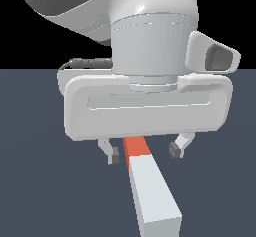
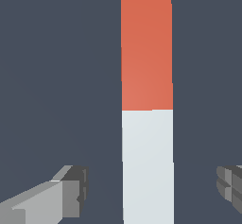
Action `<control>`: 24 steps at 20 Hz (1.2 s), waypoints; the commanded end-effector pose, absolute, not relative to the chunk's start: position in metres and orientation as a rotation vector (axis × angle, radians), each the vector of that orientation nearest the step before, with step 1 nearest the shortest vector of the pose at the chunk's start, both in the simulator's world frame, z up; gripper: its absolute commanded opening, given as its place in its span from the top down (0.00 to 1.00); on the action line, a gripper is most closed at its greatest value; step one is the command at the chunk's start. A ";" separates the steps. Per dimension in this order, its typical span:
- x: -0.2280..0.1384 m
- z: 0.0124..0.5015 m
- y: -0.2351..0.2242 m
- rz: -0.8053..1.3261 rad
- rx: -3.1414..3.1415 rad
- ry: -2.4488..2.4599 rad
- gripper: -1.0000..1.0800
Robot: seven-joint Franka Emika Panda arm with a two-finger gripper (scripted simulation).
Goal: Insert the peg into the horizontal hole in a box.
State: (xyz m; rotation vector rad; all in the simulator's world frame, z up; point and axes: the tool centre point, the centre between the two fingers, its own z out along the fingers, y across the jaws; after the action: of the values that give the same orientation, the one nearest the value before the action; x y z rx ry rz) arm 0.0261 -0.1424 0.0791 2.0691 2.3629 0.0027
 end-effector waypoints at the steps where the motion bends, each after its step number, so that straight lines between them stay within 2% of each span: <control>1: 0.029 0.074 -0.148 0.002 2.059 2.372 0.04; 9: 0.029 0.069 -0.151 0.000 2.059 2.374 0.04; 19: 0.029 0.026 -0.151 0.000 2.056 2.375 0.04; 24: 0.030 0.022 -0.151 0.000 2.055 2.376 0.04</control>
State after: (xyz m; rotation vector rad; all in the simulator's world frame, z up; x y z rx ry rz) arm 0.0295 -0.1512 0.0218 2.0568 2.3768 -0.0013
